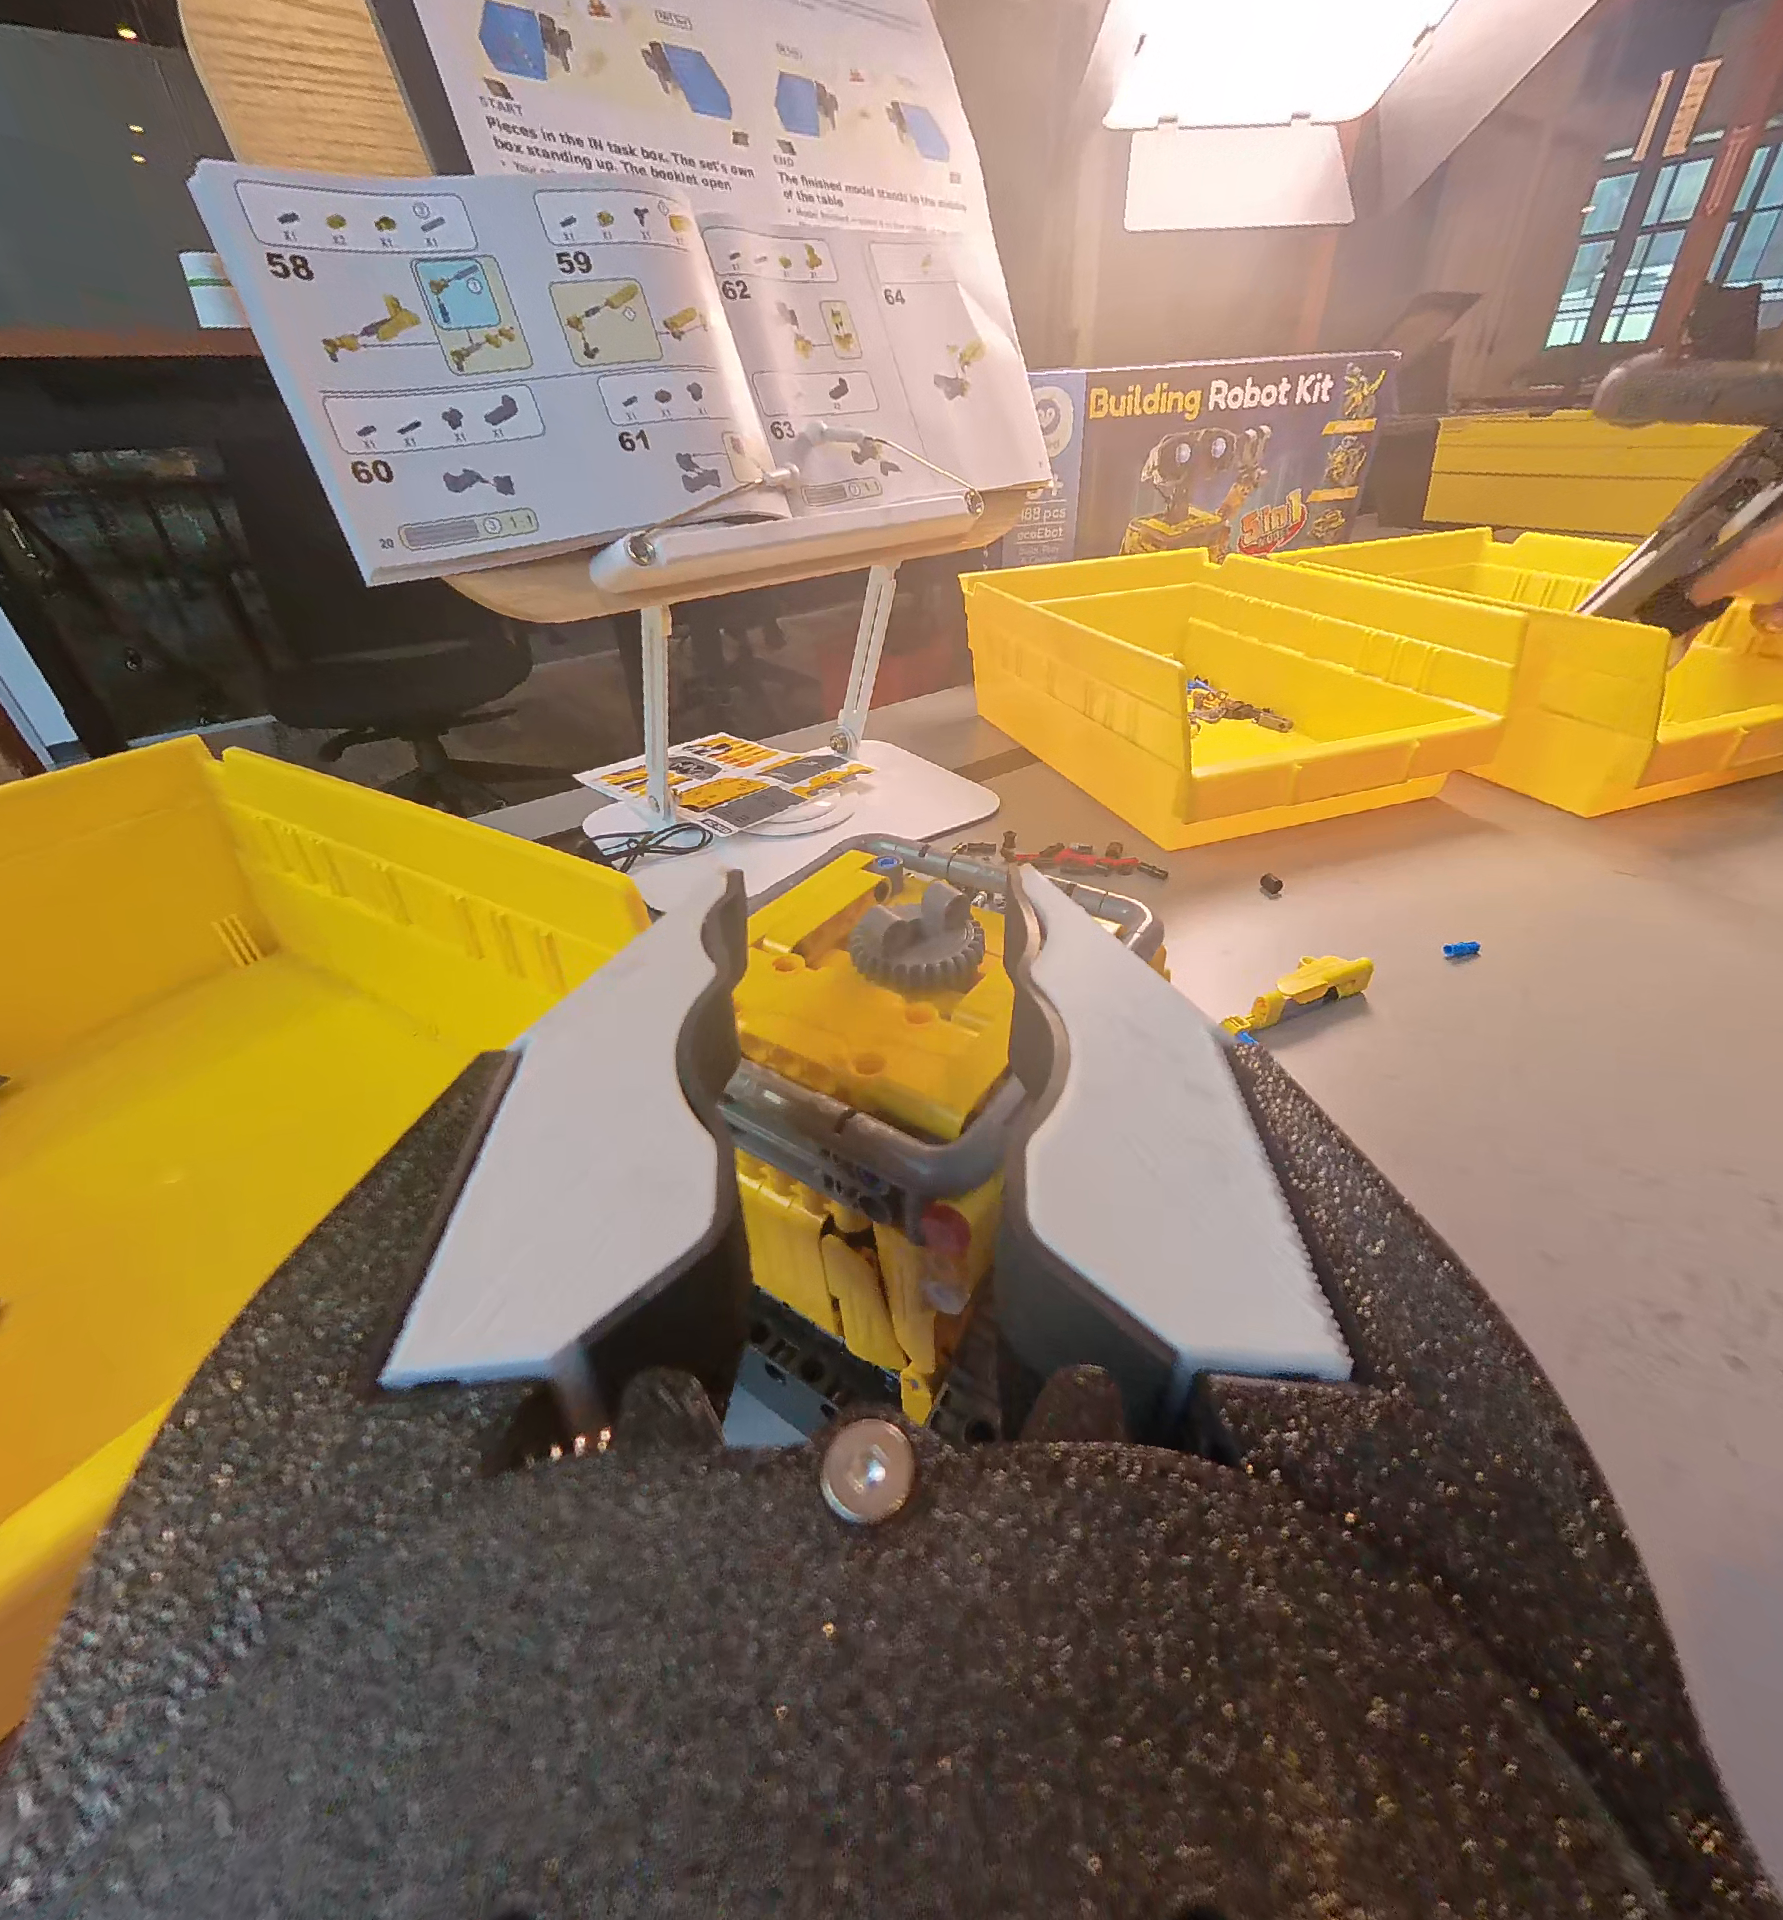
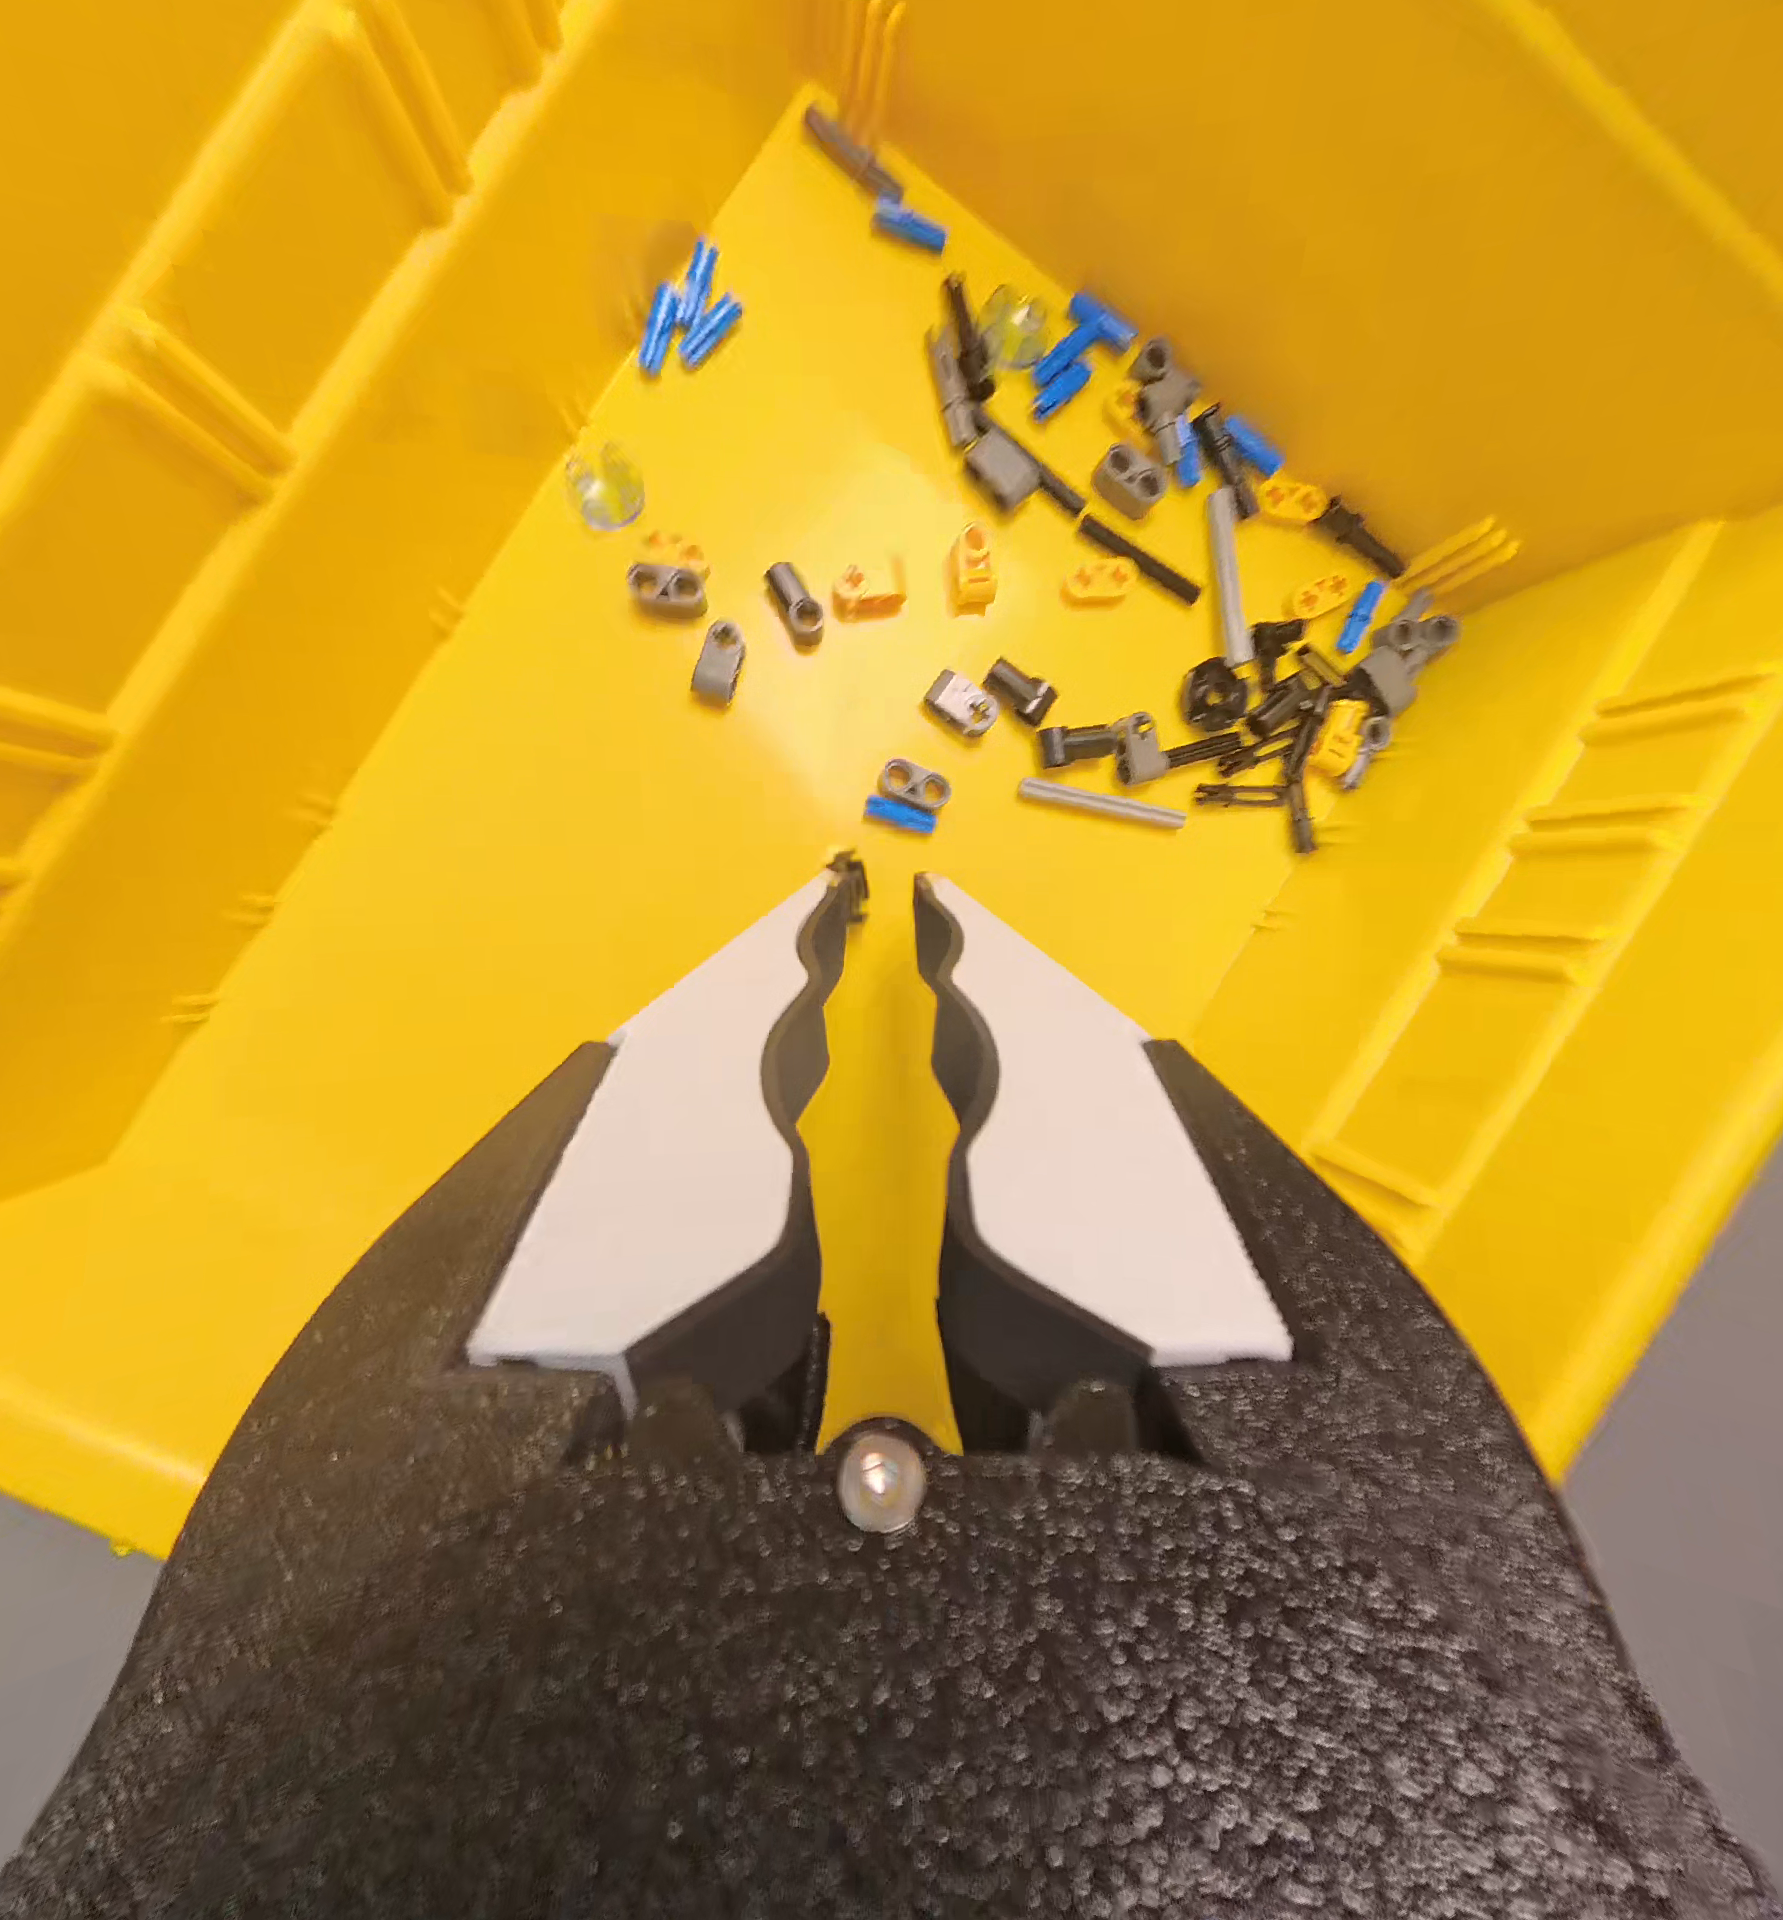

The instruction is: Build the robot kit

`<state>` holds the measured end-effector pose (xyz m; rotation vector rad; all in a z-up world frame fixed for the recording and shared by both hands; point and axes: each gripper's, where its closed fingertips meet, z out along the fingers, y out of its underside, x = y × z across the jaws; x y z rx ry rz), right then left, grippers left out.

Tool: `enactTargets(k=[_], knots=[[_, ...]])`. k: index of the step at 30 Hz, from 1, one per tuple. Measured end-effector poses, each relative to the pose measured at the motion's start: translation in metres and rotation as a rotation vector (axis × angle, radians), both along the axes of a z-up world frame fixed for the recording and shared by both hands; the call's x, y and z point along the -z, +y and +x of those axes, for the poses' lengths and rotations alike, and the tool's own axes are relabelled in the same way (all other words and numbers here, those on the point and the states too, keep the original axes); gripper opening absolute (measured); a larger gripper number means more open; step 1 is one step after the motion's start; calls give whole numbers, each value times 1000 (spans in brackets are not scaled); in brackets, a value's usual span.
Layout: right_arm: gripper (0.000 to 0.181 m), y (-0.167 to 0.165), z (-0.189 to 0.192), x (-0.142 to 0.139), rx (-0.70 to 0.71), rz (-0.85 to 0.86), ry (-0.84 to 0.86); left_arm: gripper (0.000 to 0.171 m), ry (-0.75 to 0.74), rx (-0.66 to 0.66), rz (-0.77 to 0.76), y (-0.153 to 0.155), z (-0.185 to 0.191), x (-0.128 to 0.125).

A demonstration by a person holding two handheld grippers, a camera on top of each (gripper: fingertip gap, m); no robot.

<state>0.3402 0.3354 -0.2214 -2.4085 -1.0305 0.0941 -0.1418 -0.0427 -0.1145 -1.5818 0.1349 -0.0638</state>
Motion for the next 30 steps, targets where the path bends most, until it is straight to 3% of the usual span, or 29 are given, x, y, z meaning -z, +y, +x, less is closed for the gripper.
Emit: enactTargets(k=[5,9,15,24,30], knots=[[20,49,11,-42,147,208,71,49,2,8,-12,2,2,3],[7,72,17,-31,222,166,14,48,1,5,-7,1,1,2],[8,95,14,-3,310,112,-50,48,-11,8,11,-2,-1,-3],[12,104,22,13,448,35,-41,48,-35,30,12,-4,1,-4],[3,103,24,15,487,10,-15,48,-40,42,6,-3,2,-3]])
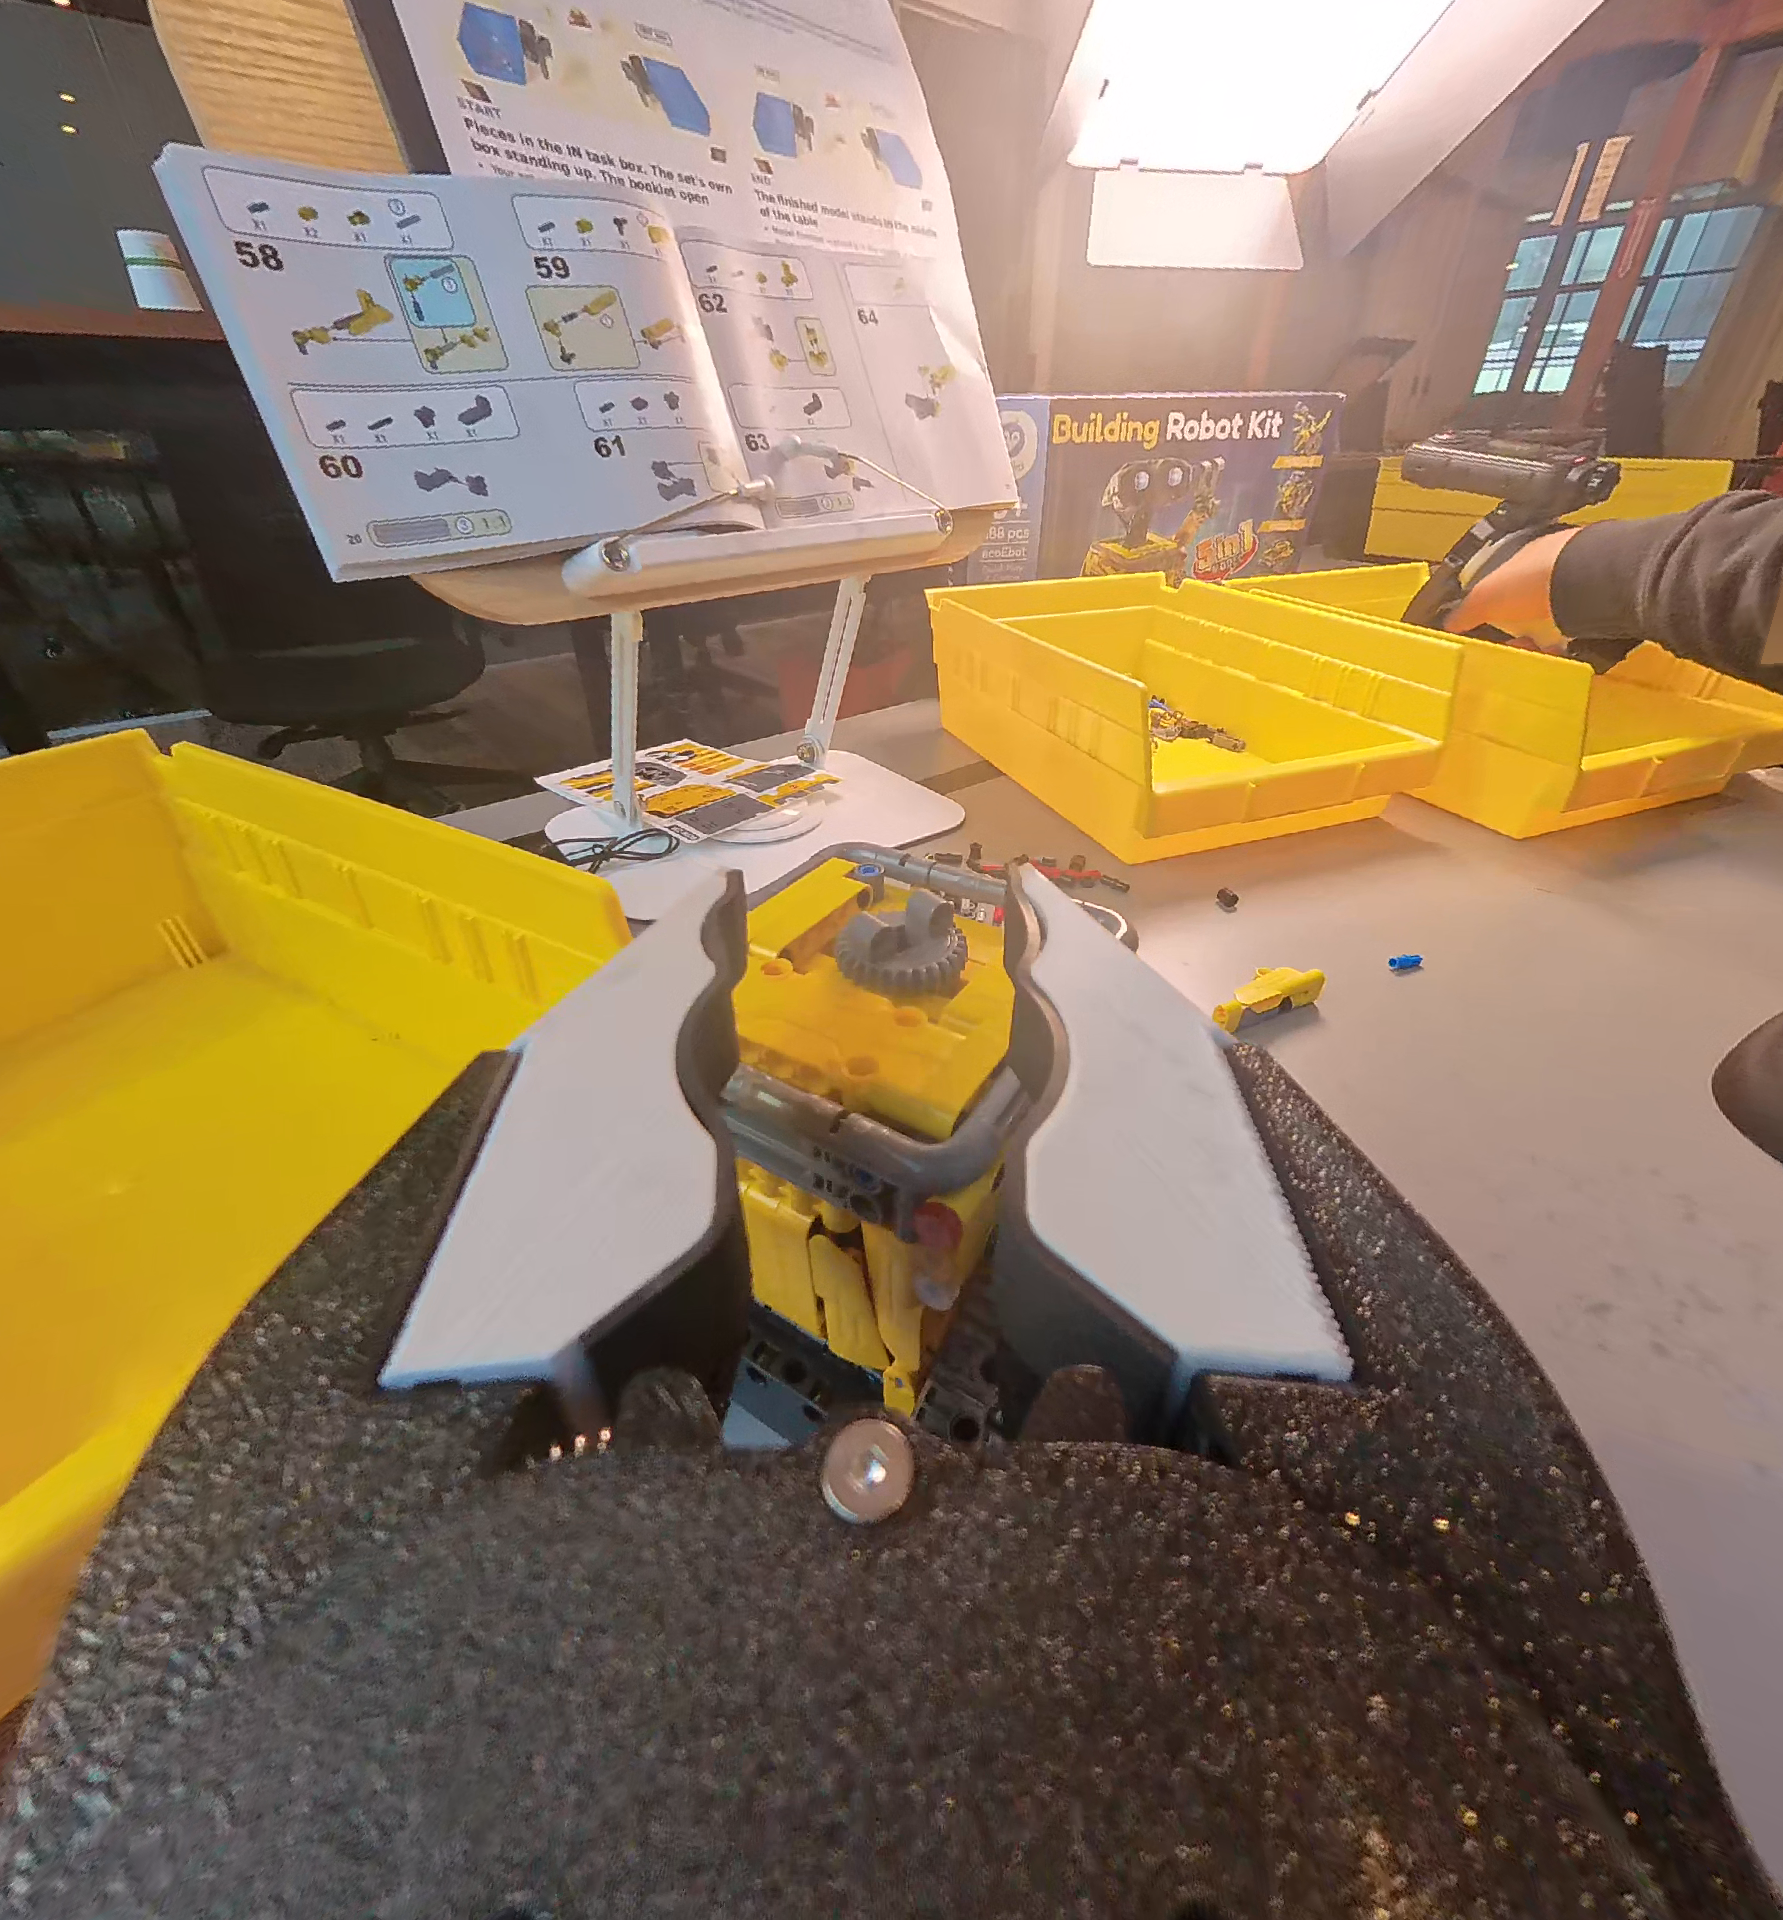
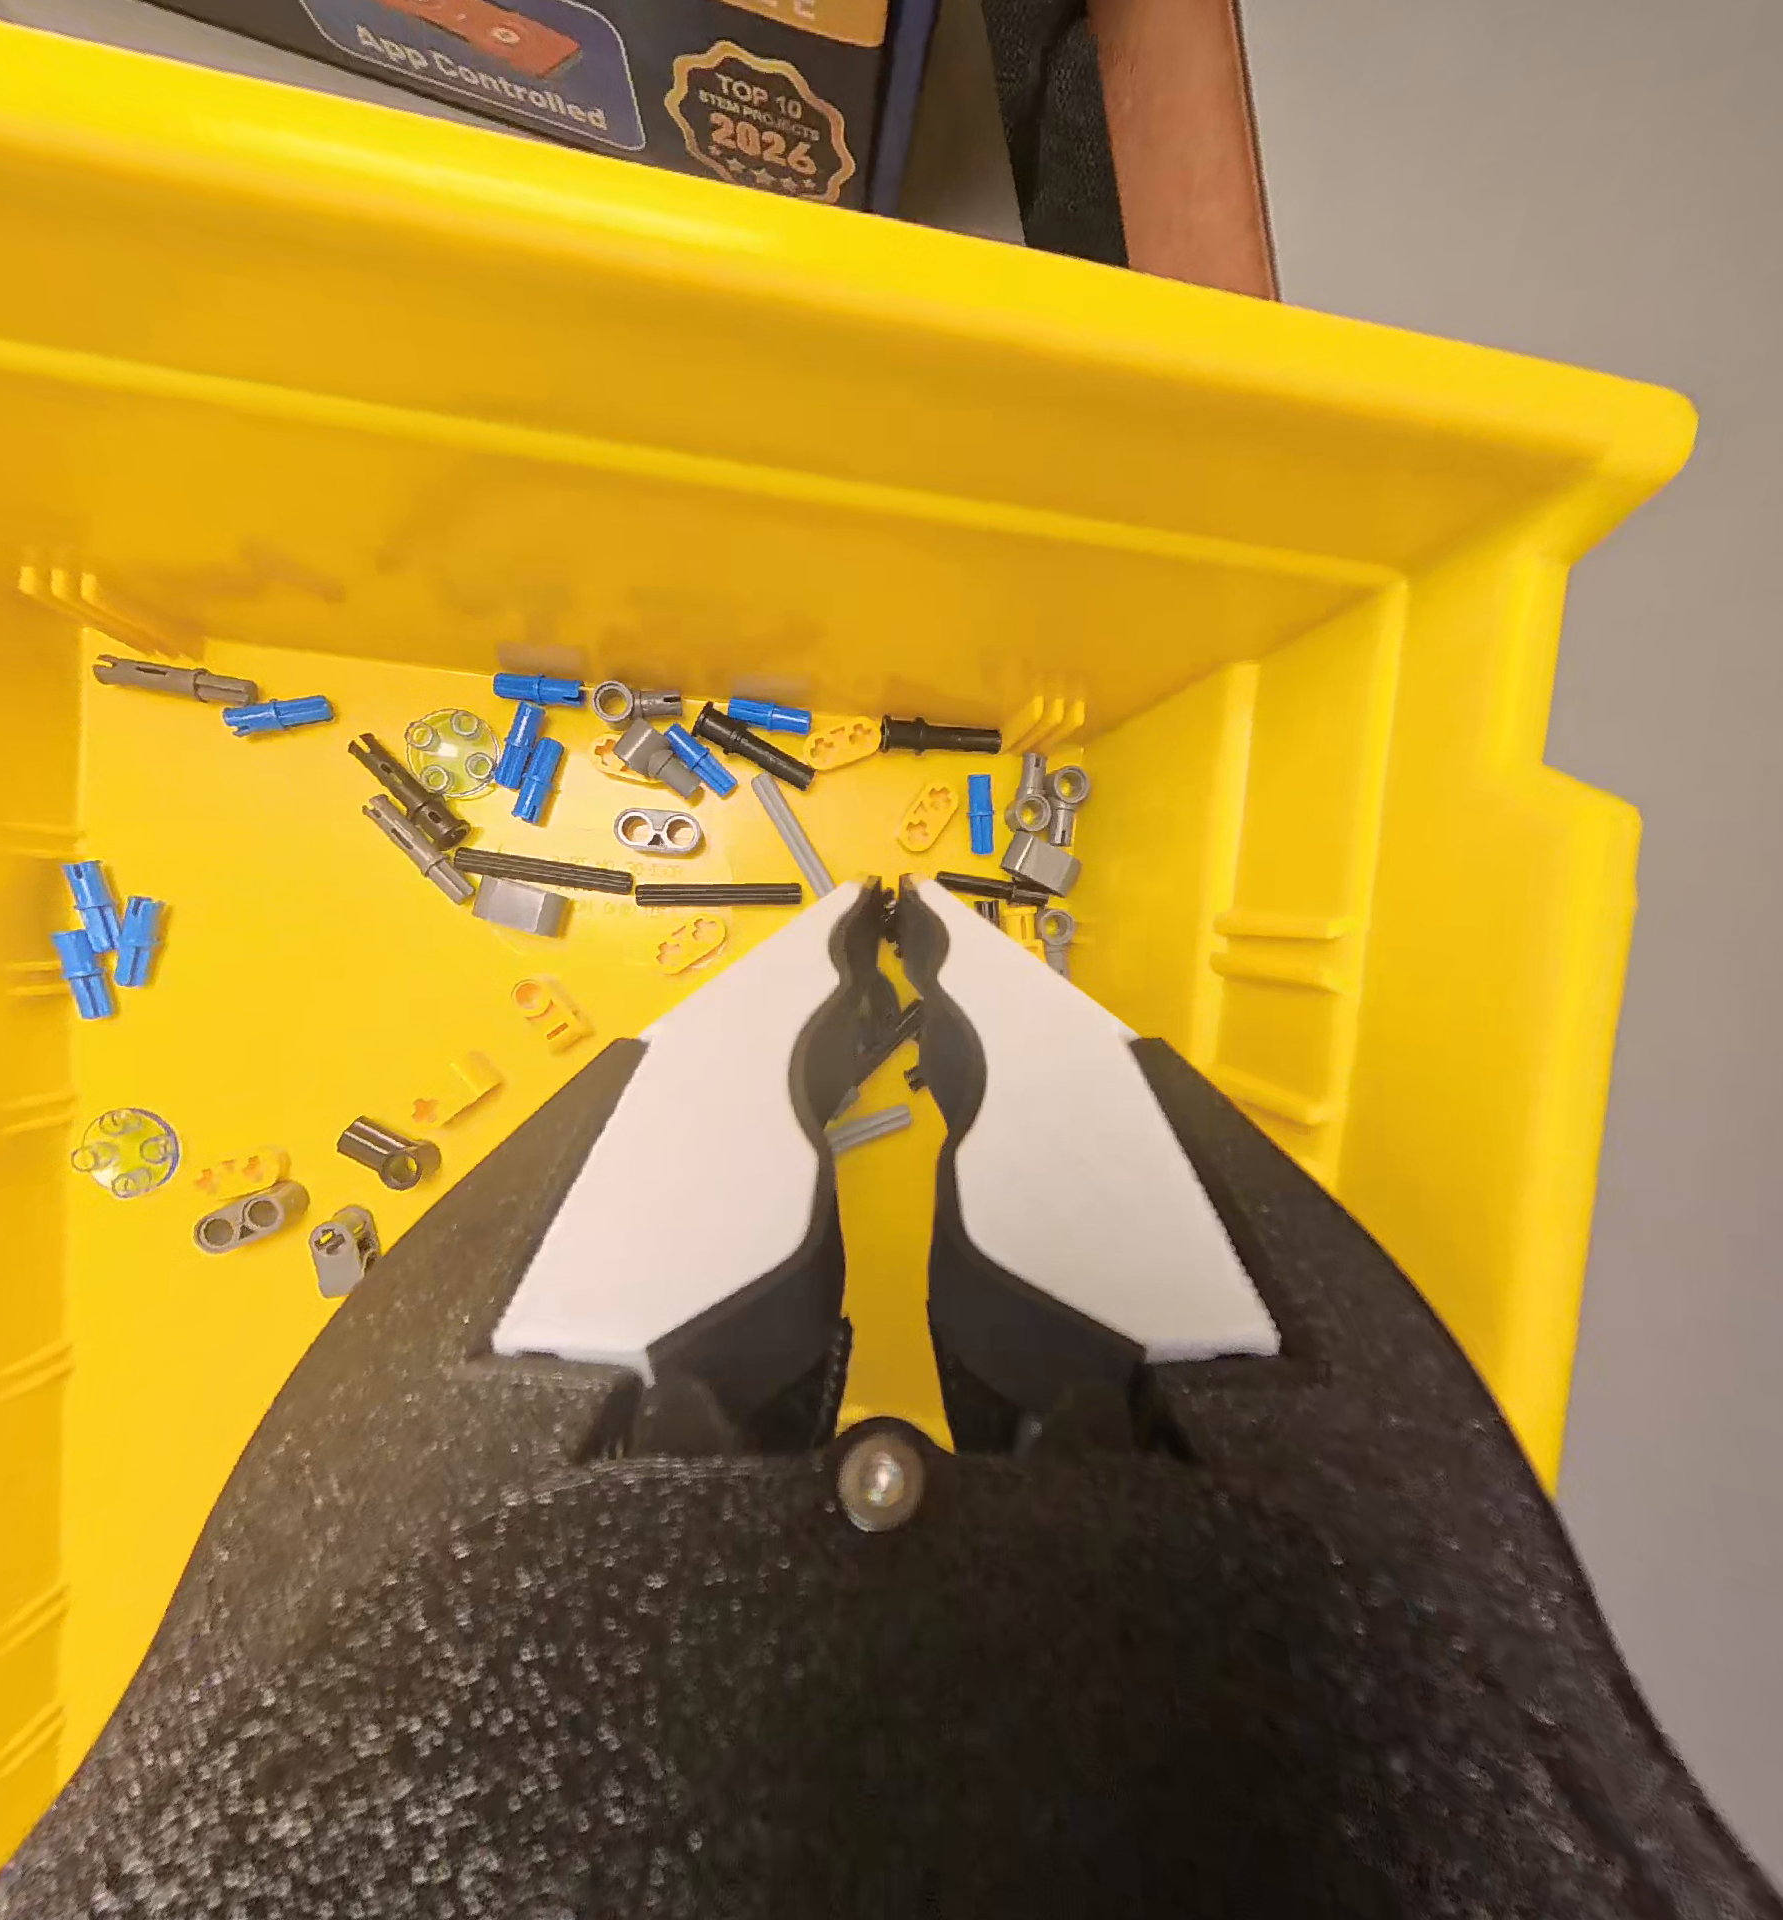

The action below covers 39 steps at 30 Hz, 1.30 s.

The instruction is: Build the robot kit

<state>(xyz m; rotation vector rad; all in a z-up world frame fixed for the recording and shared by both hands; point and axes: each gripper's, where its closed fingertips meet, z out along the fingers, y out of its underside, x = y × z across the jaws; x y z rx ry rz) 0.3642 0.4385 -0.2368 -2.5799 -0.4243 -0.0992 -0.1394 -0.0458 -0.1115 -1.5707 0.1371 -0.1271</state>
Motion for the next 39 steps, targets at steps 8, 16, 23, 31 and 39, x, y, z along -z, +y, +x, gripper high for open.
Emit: enactTargets(k=[8,16,23,31,39], knots=[[1,-2,-6,-8,-19,20,74,48,-11,-2,1,0,-2,0],[1,-14,-42,-63,-167,137,219,48,-5,-7,4,-1,-2,-1],[1,-123,-128,-148,-577,309,422,48,1,-14,9,-1,-3,-2],[1,-294,-216,-115,-943,166,550,48,15,-33,9,-3,-4,-4],[1,-380,-265,-19,-1114,-33,511,48,50,-64,-4,-6,-7,-1]])
